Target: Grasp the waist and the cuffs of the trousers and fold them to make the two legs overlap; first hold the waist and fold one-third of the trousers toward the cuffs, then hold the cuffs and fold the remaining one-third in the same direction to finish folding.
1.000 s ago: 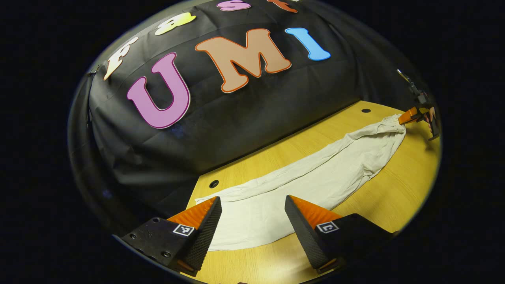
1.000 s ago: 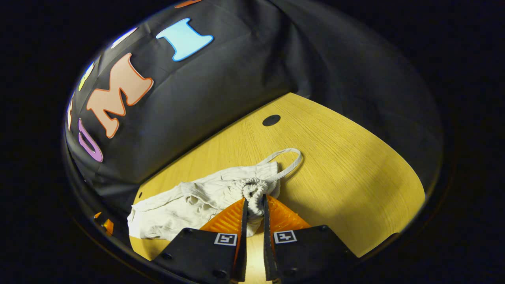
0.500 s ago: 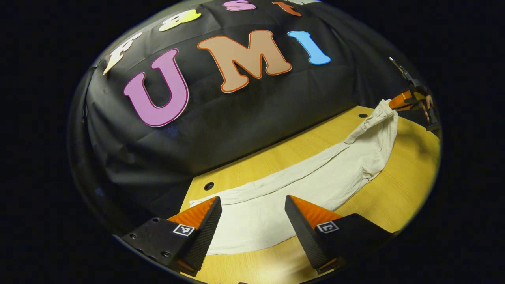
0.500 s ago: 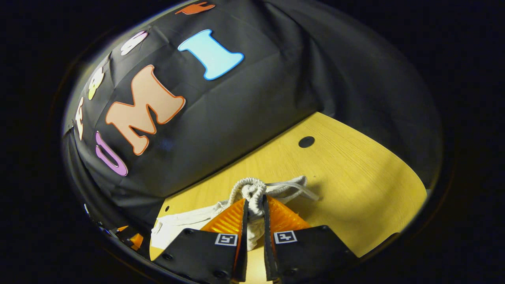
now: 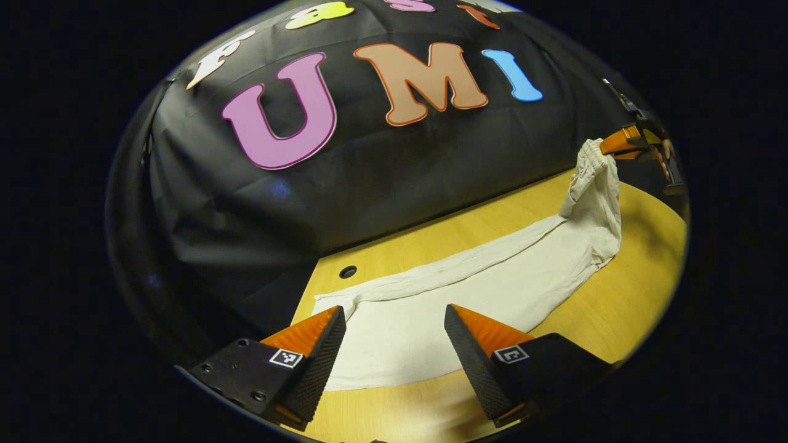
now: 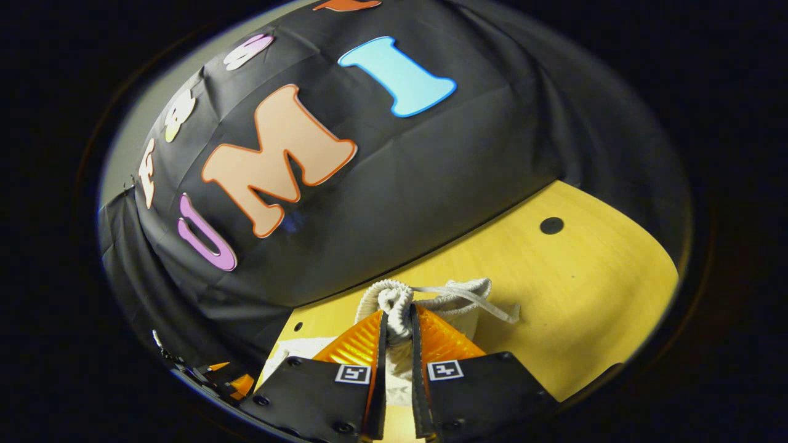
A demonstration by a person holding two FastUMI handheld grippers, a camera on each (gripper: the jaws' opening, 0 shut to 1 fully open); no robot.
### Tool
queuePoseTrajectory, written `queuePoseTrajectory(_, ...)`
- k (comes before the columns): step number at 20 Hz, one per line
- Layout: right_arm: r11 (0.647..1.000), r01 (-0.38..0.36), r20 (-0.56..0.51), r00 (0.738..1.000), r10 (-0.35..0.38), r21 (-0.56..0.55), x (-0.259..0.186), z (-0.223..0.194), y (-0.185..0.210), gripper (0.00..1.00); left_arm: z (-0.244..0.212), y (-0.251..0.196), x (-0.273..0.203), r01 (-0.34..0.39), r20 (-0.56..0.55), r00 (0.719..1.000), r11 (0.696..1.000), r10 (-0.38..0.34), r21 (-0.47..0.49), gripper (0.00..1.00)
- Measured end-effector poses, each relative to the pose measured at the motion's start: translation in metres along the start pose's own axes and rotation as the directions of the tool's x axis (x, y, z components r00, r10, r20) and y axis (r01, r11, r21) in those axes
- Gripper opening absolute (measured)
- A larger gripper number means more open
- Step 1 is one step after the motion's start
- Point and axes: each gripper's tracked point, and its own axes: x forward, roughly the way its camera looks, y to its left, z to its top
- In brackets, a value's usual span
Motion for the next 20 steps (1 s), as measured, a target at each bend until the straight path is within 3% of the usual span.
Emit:
queuePoseTrajectory(11,0.991,-0.092,-0.16,0.984,0.075,-0.097,0.058,-0.095,0.1,0.19,-0.052,0.071,-0.016,-0.075,-0.052,0.996,0.996,0.072,-0.051,0.96)
queuePoseTrajectory(16,0.989,-0.083,-0.31,0.95,0.04,-0.125,0.079,-0.166,0.104,0.19,-0.073,0.097,-0.02,-0.089,-0.074,0.994,0.994,0.084,-0.061,0.96)
queuePoseTrajectory(20,0.992,-0.067,-0.379,0.925,0.023,-0.105,0.083,-0.182,0.097,0.19,-0.093,0.115,-0.02,-0.101,-0.102,0.99,0.992,0.094,-0.07,0.96)
